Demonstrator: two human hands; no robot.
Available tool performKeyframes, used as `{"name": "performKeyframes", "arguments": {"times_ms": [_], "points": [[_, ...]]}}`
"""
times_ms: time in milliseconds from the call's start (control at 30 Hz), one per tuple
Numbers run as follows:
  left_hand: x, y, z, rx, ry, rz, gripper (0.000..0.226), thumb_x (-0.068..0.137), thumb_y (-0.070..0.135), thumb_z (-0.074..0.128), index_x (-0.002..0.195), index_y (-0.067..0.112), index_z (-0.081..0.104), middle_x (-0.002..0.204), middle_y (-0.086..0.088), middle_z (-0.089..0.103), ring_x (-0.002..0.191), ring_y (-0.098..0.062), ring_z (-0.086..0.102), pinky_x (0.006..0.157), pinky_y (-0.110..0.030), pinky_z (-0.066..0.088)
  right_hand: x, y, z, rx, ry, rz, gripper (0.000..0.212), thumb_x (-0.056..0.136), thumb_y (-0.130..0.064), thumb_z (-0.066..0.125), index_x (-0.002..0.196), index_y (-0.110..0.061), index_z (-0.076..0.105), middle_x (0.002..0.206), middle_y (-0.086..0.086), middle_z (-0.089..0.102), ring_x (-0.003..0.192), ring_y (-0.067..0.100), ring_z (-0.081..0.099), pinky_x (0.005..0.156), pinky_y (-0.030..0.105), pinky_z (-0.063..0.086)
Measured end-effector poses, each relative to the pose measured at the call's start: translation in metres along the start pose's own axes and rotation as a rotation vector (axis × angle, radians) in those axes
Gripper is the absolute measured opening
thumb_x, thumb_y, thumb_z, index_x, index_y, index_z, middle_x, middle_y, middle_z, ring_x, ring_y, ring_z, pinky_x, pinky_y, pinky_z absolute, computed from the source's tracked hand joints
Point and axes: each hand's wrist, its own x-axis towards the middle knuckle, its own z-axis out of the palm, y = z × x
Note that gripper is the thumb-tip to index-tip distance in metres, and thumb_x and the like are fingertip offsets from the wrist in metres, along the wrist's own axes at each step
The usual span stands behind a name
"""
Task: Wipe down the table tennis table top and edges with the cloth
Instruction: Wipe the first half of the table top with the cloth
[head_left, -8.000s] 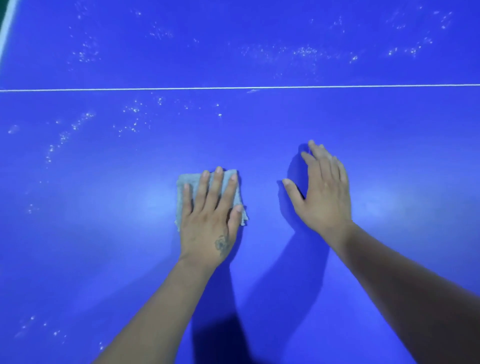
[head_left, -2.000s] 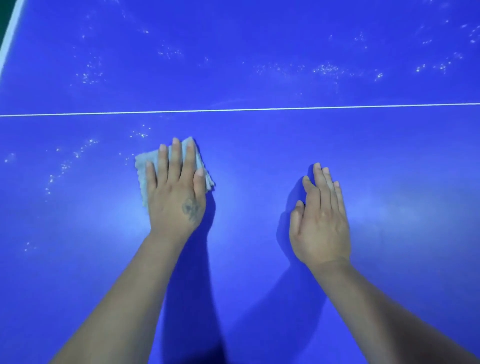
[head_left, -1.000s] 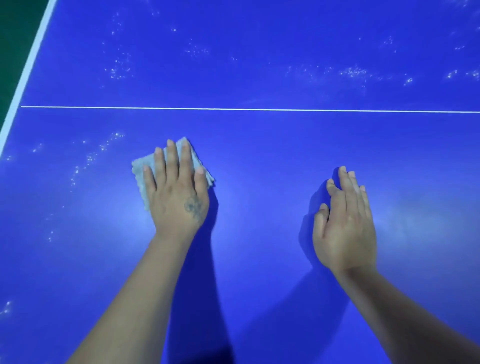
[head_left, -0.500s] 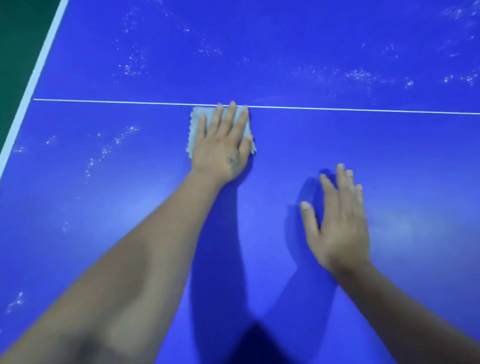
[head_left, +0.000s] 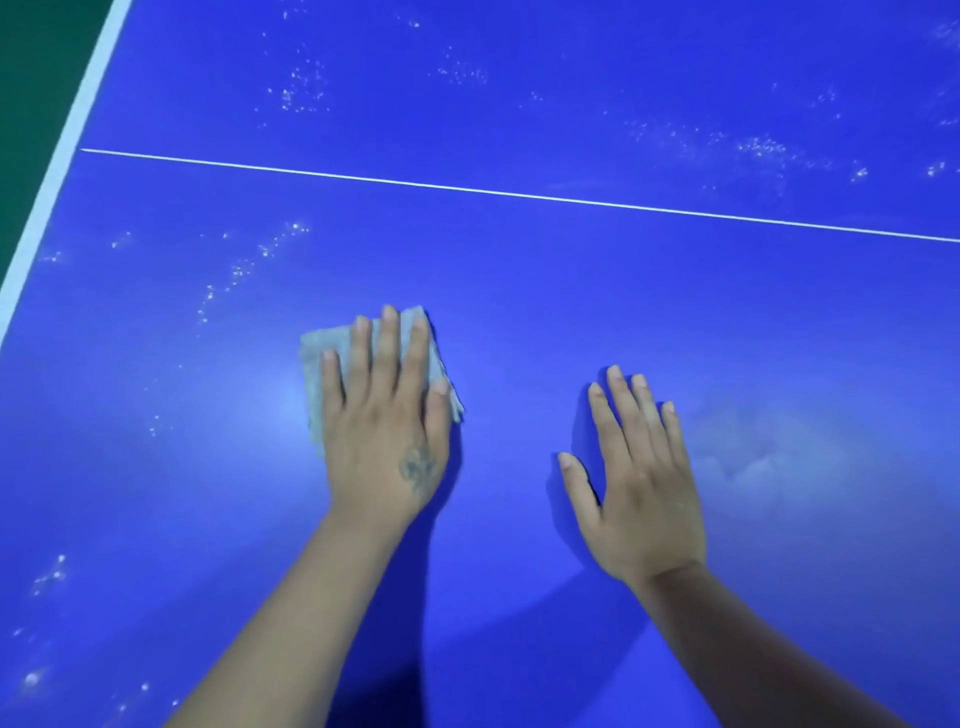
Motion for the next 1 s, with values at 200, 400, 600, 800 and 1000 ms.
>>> {"name": "performKeyframes", "arguments": {"times_ms": [200, 400, 600, 800, 1000], "points": [[-0.026, 0.065, 0.012, -0.079, -0.019, 0.185, 0.063, 0.112, 0.039, 0.031, 0.171, 0.021, 0.018, 0.179, -0.003, 0.012, 0.166, -0.026, 0.002, 0.131, -0.059, 0.011, 0.000, 0.000, 0.000, -0.016, -0.006, 0.007, 0.064, 0.107, -0.036, 0.040, 0.166, -0.010, 0.036, 0.177, 0.004, 0.023, 0.166, 0.025, 0.015, 0.131, 0.057, 0.021], [0.052, 0.076, 0.026, -0.092, 0.017, 0.311, 0.057, 0.115, 0.041, 0.022, 0.170, 0.025, 0.025, 0.177, -0.002, 0.022, 0.165, -0.027, 0.013, 0.131, -0.056, 0.013, -0.001, 0.000, 0.002, -0.022, 0.022, -0.013, 0.064, 0.102, -0.022, 0.047, 0.165, -0.008, 0.038, 0.177, 0.006, 0.025, 0.165, 0.027, 0.018, 0.130, 0.058, 0.024], [0.097, 0.013, 0.018, -0.052, 0.012, 0.136, 0.060, 0.113, 0.044, 0.015, 0.171, 0.026, 0.020, 0.178, -0.002, 0.018, 0.165, -0.029, 0.011, 0.133, -0.056, 0.007, -0.002, 0.001, 0.003, -0.007, 0.042, -0.020, 0.063, 0.103, -0.022, 0.045, 0.164, -0.007, 0.039, 0.176, 0.007, 0.026, 0.165, 0.028, 0.019, 0.130, 0.058, 0.025], [0.014, -0.006, 0.006, -0.009, 0.024, 0.016, 0.059, 0.115, 0.040, 0.015, 0.172, 0.025, 0.011, 0.179, -0.003, 0.013, 0.166, -0.028, 0.007, 0.132, -0.056, 0.010, -0.001, 0.001, 0.004, 0.029, 0.047, -0.018, 0.060, 0.106, -0.021, 0.041, 0.164, -0.006, 0.038, 0.176, 0.009, 0.026, 0.165, 0.029, 0.017, 0.131, 0.058, 0.022], [-0.071, 0.039, 0.010, -0.009, -0.026, 0.018, 0.062, 0.113, 0.037, 0.025, 0.172, 0.021, 0.012, 0.179, -0.004, 0.007, 0.166, -0.028, 0.001, 0.132, -0.060, 0.010, 0.000, 0.000, 0.003, 0.034, 0.024, -0.004, 0.060, 0.108, -0.025, 0.033, 0.165, -0.007, 0.038, 0.177, 0.008, 0.024, 0.166, 0.028, 0.015, 0.132, 0.057, 0.020]]}}
